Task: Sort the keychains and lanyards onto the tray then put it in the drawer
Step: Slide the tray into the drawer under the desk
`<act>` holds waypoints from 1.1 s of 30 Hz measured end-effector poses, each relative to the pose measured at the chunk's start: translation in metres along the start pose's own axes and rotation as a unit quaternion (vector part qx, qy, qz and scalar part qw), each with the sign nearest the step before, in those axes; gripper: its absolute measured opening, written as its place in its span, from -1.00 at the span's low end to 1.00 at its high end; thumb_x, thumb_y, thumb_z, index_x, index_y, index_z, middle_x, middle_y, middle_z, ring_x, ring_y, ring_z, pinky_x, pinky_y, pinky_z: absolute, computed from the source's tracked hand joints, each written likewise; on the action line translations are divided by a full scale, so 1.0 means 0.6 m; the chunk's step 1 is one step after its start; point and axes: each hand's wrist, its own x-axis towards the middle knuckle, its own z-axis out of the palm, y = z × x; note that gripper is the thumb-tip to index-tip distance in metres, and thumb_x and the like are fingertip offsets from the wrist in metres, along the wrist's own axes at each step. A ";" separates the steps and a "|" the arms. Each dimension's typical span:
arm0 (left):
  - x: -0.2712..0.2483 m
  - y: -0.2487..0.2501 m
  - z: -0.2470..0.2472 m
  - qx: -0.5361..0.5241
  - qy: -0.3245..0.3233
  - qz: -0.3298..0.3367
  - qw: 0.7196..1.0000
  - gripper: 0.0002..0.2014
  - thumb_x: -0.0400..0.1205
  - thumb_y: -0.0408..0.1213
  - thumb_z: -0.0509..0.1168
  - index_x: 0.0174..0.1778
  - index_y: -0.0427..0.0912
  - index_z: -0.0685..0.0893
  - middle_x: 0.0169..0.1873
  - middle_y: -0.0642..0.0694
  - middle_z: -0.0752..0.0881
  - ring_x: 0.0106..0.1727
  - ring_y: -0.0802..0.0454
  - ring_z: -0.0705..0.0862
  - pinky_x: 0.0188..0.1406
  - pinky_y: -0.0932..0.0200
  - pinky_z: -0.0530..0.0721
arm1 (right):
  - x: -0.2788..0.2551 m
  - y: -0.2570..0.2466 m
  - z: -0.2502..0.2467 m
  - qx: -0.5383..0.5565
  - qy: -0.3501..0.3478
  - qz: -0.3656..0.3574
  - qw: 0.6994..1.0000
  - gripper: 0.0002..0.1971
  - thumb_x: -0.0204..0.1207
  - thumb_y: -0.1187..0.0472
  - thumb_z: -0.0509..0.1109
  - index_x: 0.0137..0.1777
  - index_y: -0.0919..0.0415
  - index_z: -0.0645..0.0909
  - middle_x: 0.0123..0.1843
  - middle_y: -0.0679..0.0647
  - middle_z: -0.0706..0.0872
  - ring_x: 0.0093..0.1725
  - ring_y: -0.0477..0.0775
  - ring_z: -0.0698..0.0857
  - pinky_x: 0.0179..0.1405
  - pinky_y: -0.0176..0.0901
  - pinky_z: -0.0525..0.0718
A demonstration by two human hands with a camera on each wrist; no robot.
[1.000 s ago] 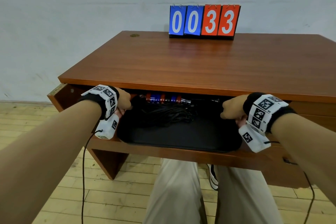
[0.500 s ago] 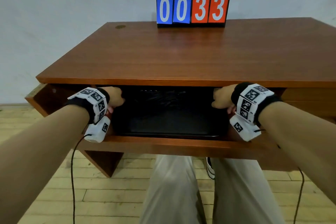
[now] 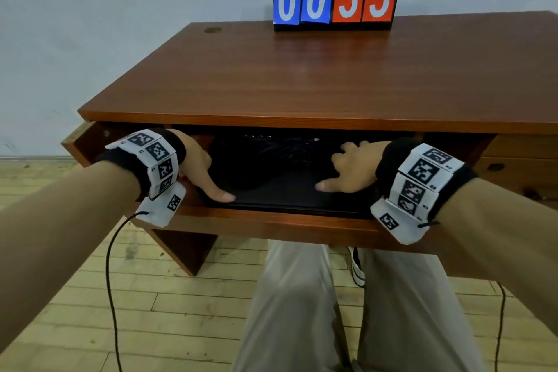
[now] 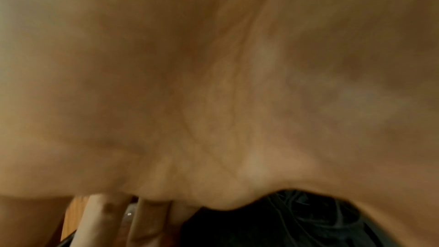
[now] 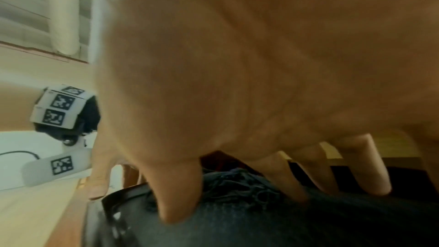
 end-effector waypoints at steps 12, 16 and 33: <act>0.019 0.006 0.012 0.118 0.023 0.002 0.993 0.58 0.03 0.69 0.42 0.77 -0.35 0.11 0.69 -0.23 0.39 0.65 -0.18 0.42 0.59 -0.13 0.50 | 0.031 -0.045 0.049 -0.048 -0.030 -0.044 0.997 0.45 0.23 -0.54 0.47 0.74 0.17 -0.44 0.78 0.18 -0.36 0.74 0.46 -0.18 0.62 0.53 0.12; 0.017 0.011 0.004 0.096 0.043 -0.008 0.994 0.39 0.28 0.54 0.46 0.80 -0.25 -0.01 0.76 -0.23 0.21 0.73 -0.22 0.28 0.63 -0.14 0.41 | 0.041 -0.032 0.052 -0.023 -0.007 -0.045 0.999 0.40 0.27 -0.50 0.48 0.75 0.13 -0.40 0.79 0.14 -0.33 0.74 0.45 -0.14 0.62 0.52 0.12; 0.018 0.016 0.019 0.058 0.347 0.134 0.926 -0.25 0.33 0.20 0.66 0.30 -0.05 0.51 0.11 -0.05 0.55 0.02 -0.09 0.59 -0.19 -0.01 0.61 | 0.066 0.002 0.053 -0.003 0.114 -0.035 0.993 -0.09 0.51 -0.28 0.42 0.75 0.03 0.09 0.70 0.18 0.19 0.63 0.40 0.20 0.49 0.45 0.33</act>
